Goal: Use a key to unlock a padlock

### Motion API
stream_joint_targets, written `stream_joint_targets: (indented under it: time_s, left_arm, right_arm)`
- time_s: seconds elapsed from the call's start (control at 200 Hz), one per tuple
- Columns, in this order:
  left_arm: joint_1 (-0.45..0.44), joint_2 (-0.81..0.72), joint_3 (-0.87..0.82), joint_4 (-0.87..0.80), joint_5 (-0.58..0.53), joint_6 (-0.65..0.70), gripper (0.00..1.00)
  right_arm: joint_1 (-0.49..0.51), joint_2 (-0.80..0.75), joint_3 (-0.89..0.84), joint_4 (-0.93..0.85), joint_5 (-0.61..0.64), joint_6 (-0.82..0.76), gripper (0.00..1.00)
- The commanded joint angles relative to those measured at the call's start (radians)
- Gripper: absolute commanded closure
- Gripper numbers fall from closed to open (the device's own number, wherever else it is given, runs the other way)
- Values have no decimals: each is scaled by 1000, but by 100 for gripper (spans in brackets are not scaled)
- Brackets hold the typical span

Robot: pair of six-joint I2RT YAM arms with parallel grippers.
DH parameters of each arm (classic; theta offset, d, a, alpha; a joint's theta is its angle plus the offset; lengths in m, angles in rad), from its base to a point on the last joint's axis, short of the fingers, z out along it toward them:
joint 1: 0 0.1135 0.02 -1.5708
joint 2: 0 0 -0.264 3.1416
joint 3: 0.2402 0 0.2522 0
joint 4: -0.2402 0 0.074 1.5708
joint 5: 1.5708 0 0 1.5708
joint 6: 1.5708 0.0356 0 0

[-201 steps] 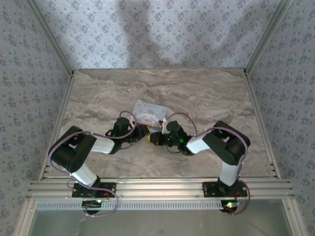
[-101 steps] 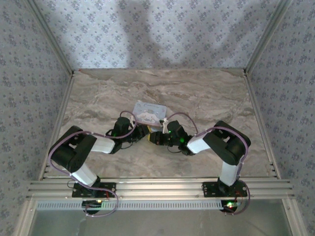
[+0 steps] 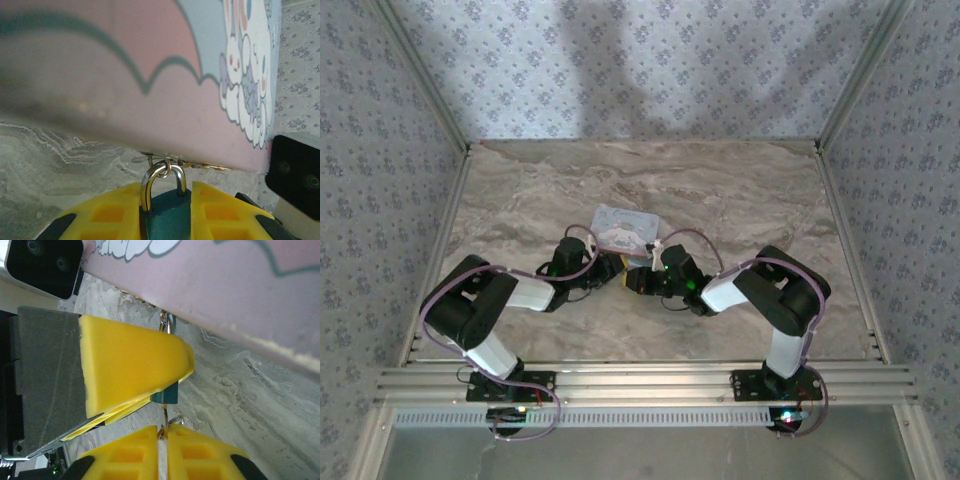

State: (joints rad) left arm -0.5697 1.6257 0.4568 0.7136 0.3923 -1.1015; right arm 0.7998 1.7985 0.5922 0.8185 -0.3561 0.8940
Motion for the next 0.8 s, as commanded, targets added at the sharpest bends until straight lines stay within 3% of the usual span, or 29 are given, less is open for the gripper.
stream_joint_targets:
  time_s: [0.0,0.145,0.51,0.795]
  left_arm:
    - [-11,16,16,-10,20,-18,90]
    - [-12,16,15,-10,19,-20,85]
    - [-13,25,12,4,14,-40,69]
    - [-13,60,9,77,47,-106,67]
  right_arm:
    - [-8,-14,-13,-2,7,10,93]
    - [-11,-13,-12,5,2,20,100]
    - [-19,-3,-18,41,-31,90,100]
    - [-34,43,-23,111,-71,161,100]
